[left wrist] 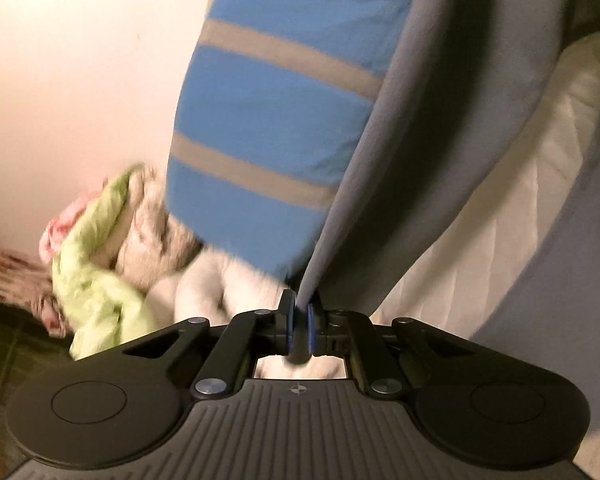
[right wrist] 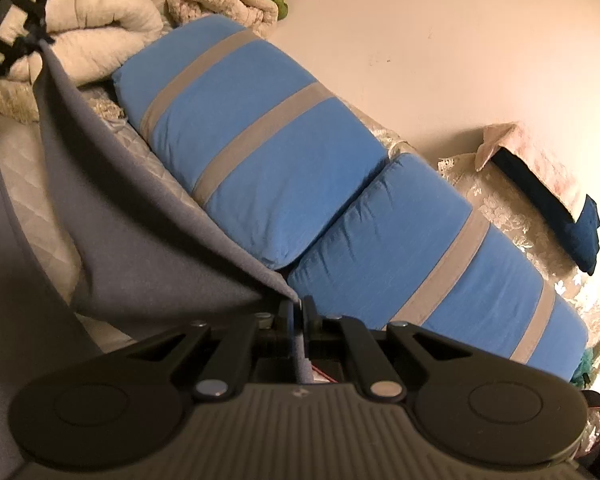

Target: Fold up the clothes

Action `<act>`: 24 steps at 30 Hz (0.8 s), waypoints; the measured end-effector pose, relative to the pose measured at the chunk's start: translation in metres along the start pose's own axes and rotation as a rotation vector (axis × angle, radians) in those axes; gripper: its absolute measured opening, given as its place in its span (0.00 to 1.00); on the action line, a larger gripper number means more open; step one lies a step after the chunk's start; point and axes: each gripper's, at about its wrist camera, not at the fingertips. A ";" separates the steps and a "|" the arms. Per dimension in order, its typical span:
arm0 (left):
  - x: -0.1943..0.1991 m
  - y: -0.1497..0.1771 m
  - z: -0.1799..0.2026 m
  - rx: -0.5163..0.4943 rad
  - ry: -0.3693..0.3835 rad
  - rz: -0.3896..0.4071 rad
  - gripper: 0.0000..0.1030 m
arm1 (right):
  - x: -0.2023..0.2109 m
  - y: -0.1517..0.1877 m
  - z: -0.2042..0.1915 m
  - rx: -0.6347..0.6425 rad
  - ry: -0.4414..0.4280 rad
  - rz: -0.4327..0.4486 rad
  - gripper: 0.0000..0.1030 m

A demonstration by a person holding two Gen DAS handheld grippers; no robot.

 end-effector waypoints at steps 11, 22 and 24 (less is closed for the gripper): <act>-0.021 0.004 0.004 -0.008 0.173 -0.192 0.01 | -0.011 -0.005 0.017 -0.107 -0.107 -0.027 0.20; 0.028 0.010 -0.001 0.013 0.713 0.358 0.53 | -0.032 -0.004 0.017 -0.138 -0.106 -0.076 0.20; 0.036 0.012 0.012 -0.043 0.749 0.362 0.53 | -0.034 -0.003 0.020 -0.154 -0.105 -0.083 0.20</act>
Point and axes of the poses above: each gripper's, at about its wrist camera, not at the fingertips, and x roughly against the way its jaws point, z to its right, y to its underside, and after that the axes turned 9 degrees about x, right-handed
